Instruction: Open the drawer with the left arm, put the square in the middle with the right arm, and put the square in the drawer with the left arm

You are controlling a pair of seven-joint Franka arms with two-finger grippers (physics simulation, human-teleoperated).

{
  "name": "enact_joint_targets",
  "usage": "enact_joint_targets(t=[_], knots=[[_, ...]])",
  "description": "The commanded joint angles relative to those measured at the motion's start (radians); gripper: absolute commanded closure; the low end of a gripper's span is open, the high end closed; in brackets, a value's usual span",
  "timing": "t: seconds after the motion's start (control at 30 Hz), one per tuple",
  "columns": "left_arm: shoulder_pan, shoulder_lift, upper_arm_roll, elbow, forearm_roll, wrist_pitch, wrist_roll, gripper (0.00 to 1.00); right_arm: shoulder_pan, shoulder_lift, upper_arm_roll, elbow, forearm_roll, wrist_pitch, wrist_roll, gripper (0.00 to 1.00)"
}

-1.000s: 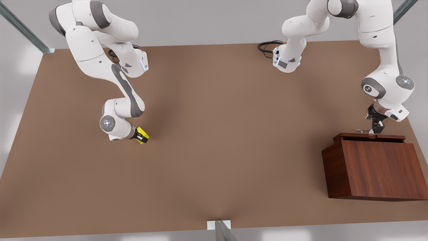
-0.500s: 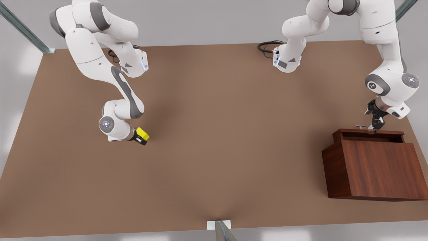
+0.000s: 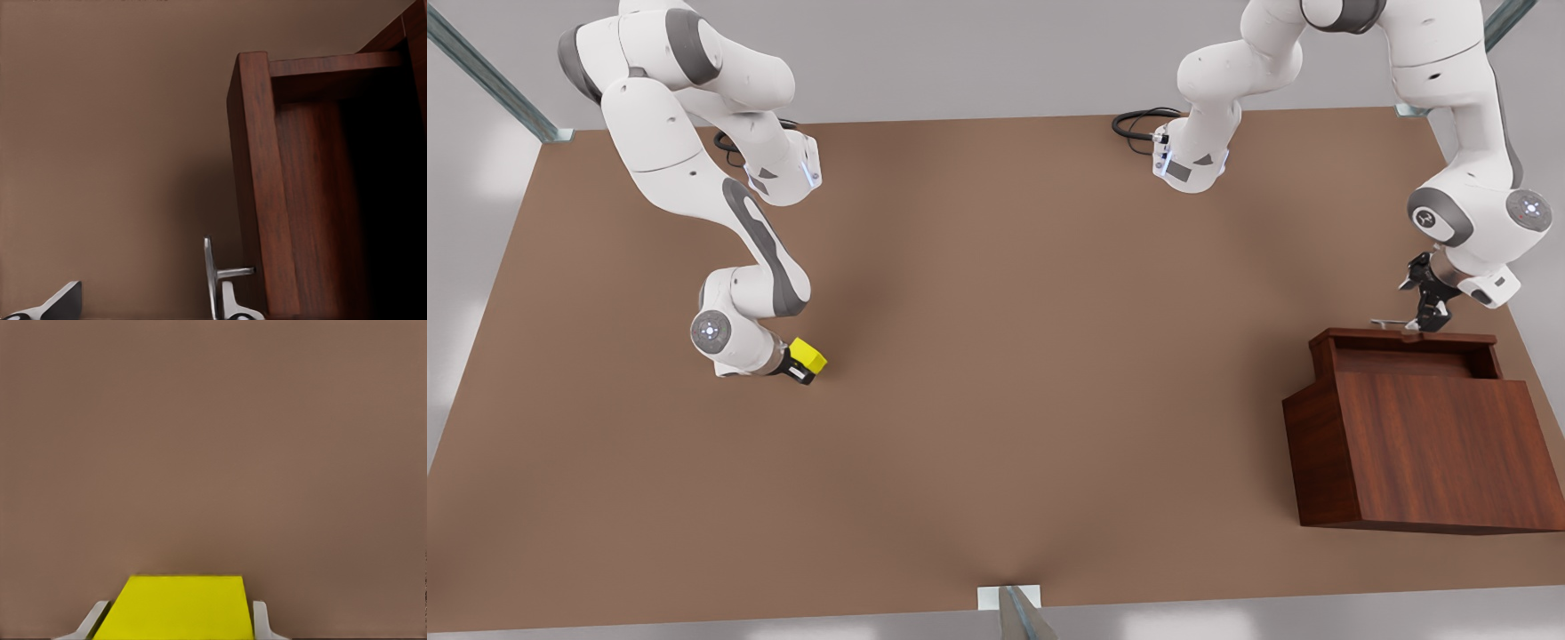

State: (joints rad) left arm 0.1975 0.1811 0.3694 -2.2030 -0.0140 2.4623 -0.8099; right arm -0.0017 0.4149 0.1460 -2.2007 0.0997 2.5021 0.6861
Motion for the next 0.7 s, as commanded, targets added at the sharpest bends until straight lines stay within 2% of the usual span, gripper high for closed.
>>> enact_joint_targets(t=[0.0, 0.13, 0.23, 0.33, 0.37, 0.43, 0.63, 0.67], knots=[[0.000, 0.000, -0.001, -0.001, 0.012, -0.002, 0.000, 0.00, 0.005, -0.004, 0.001, 0.003, -0.005, -0.006, 0.006, 0.50], [0.000, -0.011, -0.001, 0.000, 0.012, -0.037, -0.002, 0.00, 0.015, -0.004, 0.014, 0.206, -0.005, -0.278, 0.112, 0.50], [0.000, -0.017, -0.001, 0.000, 0.012, -0.046, -0.002, 0.00, 0.058, 0.002, 0.035, 0.294, -0.002, -0.301, 0.231, 0.50], [0.000, -0.022, -0.001, 0.000, 0.014, -0.056, -0.002, 0.00, 0.201, 0.004, 0.037, 0.383, 0.001, -0.330, 0.460, 0.50], [0.000, -0.028, -0.001, -0.001, 0.014, -0.066, -0.002, 0.00, 0.247, 0.045, 0.038, 0.479, 0.008, -0.400, 0.538, 0.50], [0.000, -0.032, -0.001, -0.001, 0.014, -0.079, -0.002, 0.00, 0.348, 0.125, 0.044, 0.627, 0.041, -0.427, 0.690, 0.50], [0.000, -0.040, -0.001, -0.003, 0.016, -0.108, -0.002, 0.00, 0.555, 0.329, 0.044, 0.878, 0.066, -0.413, 0.937, 0.50], [0.000, -0.038, -0.001, -0.001, 0.014, -0.106, -0.002, 0.00, 0.575, 0.344, 0.044, 0.889, 0.067, -0.404, 0.940, 0.47]])
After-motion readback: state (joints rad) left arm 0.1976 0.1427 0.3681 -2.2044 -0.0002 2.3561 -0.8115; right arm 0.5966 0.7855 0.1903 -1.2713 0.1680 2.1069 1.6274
